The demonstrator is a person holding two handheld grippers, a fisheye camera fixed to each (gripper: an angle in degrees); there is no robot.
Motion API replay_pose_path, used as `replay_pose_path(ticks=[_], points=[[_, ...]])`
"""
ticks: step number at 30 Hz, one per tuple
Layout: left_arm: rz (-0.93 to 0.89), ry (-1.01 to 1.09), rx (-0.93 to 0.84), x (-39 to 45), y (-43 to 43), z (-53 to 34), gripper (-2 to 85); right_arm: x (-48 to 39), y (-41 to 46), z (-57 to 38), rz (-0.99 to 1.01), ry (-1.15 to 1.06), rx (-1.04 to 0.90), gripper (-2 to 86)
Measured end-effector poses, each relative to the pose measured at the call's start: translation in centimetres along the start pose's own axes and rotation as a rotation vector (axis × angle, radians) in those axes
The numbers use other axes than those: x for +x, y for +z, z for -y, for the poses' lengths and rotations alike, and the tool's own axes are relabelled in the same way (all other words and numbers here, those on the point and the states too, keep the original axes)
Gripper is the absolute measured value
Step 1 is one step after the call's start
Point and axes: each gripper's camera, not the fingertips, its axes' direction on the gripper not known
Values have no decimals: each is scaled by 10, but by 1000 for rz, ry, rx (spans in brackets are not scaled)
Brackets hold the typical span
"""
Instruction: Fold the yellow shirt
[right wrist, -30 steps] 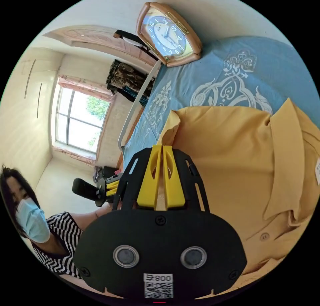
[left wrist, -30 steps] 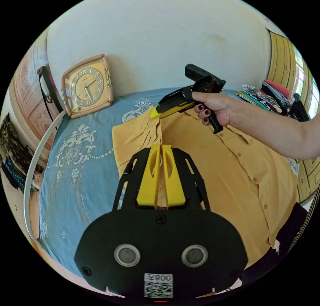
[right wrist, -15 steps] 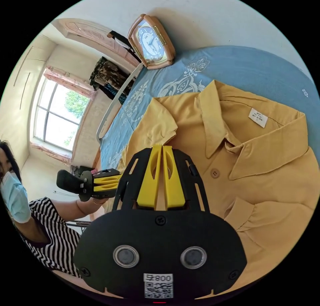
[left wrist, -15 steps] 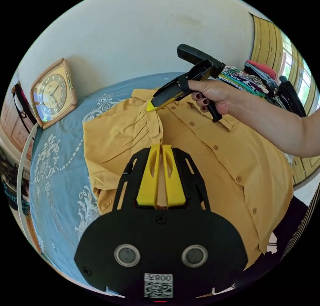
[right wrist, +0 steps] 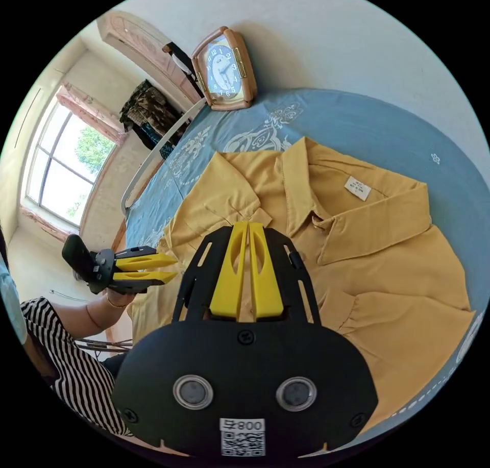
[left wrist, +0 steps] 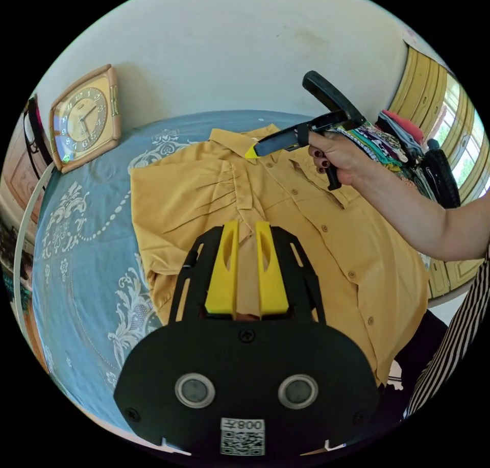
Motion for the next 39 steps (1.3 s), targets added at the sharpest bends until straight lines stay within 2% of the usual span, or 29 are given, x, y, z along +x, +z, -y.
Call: replay_pose_path(ticks=[5, 9, 25, 28, 31, 36, 39], points=[[-5, -74, -136, -18, 32, 9, 46, -2, 33, 18, -69, 0, -154, 1], [2, -68, -119, -16, 34, 12, 41, 2, 23, 15, -1, 37, -126, 1], [-51, -97, -128, -13, 37, 14, 34, -20, -32, -16, 17, 91, -122, 1], [-68, -88, -102, -7, 33, 11, 33, -31, -48, -24, -9, 79, -122, 2], [-48, -83, -156, -3, 39, 10, 30, -44, -79, -45, -8, 57, -80, 1], [-61, -85, -105, -1, 28, 6, 25, -49, -157, -120, -42, 121, 9, 1], [-64, -78, -178, 0, 39, 3, 23, -49, -193, -168, -107, 207, 33, 1]])
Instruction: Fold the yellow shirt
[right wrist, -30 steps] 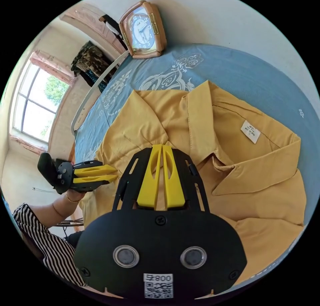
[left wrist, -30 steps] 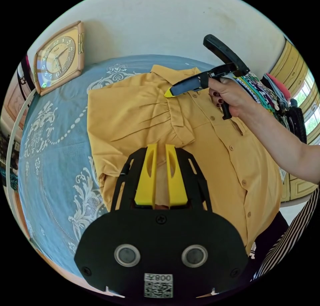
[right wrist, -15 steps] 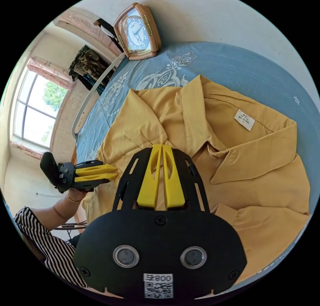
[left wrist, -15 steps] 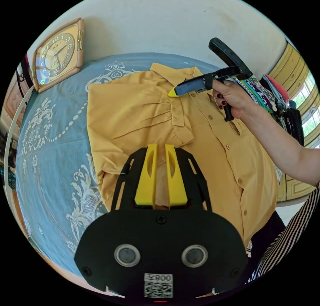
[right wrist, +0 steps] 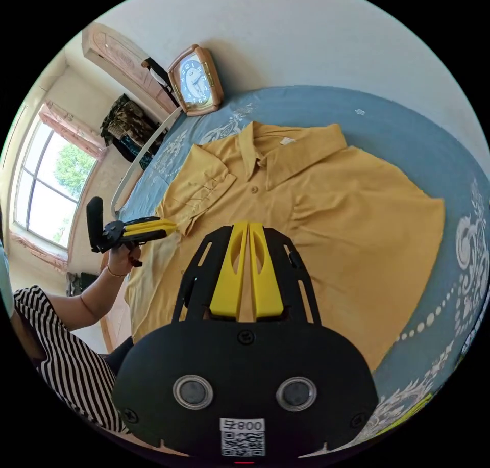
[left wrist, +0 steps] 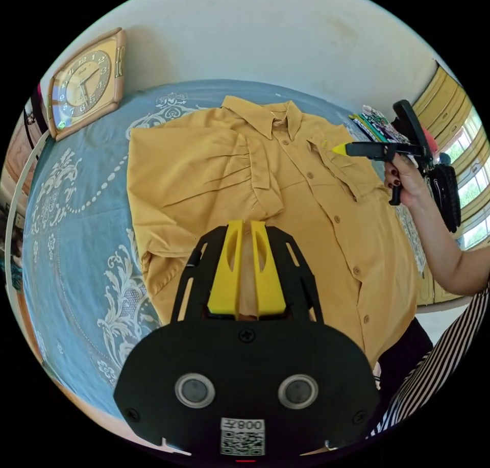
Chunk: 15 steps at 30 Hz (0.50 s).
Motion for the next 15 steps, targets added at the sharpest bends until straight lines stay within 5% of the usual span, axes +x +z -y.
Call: replay_pose_path(ticks=[15], points=[[-46, -53, 42, 6, -27, -46, 10, -21, -71, -70, -25, 89, -3, 1]])
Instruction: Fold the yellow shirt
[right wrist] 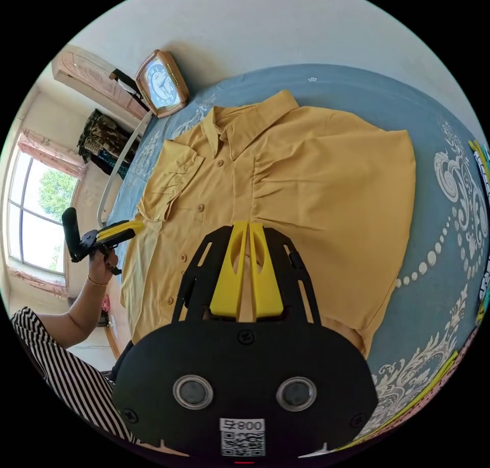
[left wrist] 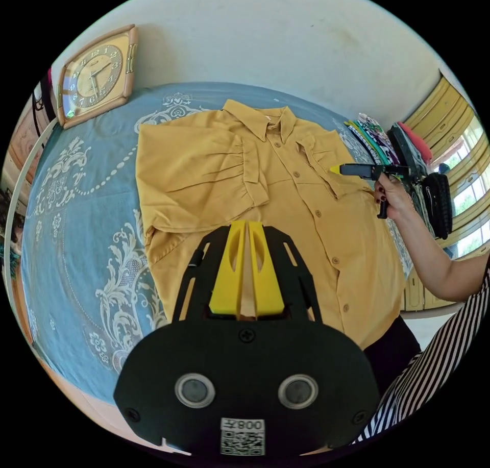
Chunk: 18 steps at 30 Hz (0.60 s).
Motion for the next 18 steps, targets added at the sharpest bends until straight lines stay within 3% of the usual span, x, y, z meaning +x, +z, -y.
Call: replay_pose_path(ticks=[10, 18], points=[[12, 7, -5, -7, 21, 0, 6, -16, -3, 32, -44, -38, -57, 1], [-19, 10, -27, -19, 35, -26, 5, -40, -89, -63, 46, -93, 22, 1]])
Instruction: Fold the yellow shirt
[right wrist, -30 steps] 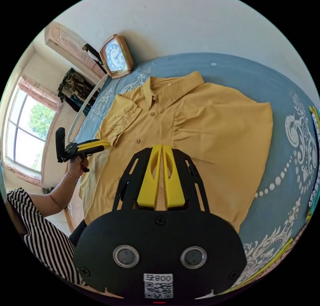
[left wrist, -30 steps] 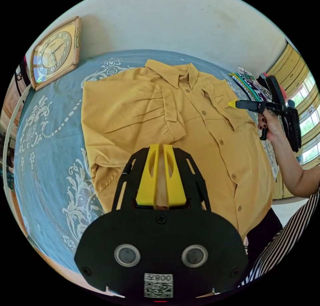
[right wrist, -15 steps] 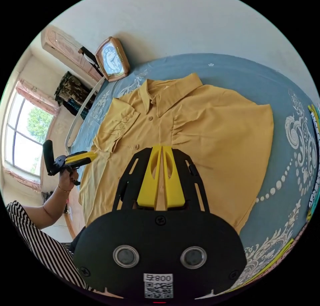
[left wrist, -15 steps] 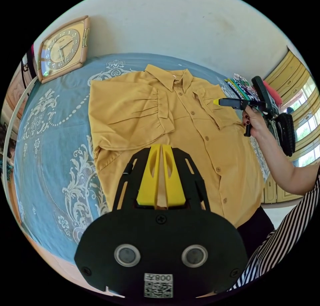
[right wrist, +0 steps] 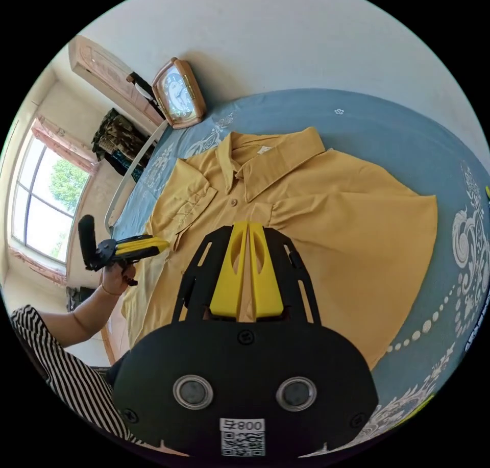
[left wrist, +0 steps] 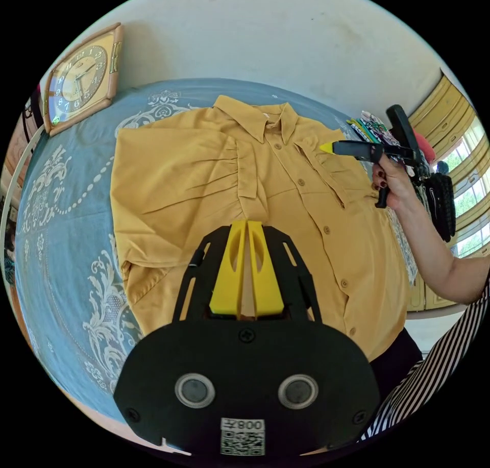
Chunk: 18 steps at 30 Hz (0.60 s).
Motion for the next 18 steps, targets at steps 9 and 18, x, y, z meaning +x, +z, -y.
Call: replay_pose_path(ticks=[9, 18], points=[[-27, -11, 54, -18, -16, -37, 4, -7, -27, -74, 29, 96, -61, 1], [-145, -296, 148, -87, -100, -191, 27, -30, -137, -213, 56, 166, -72, 2]])
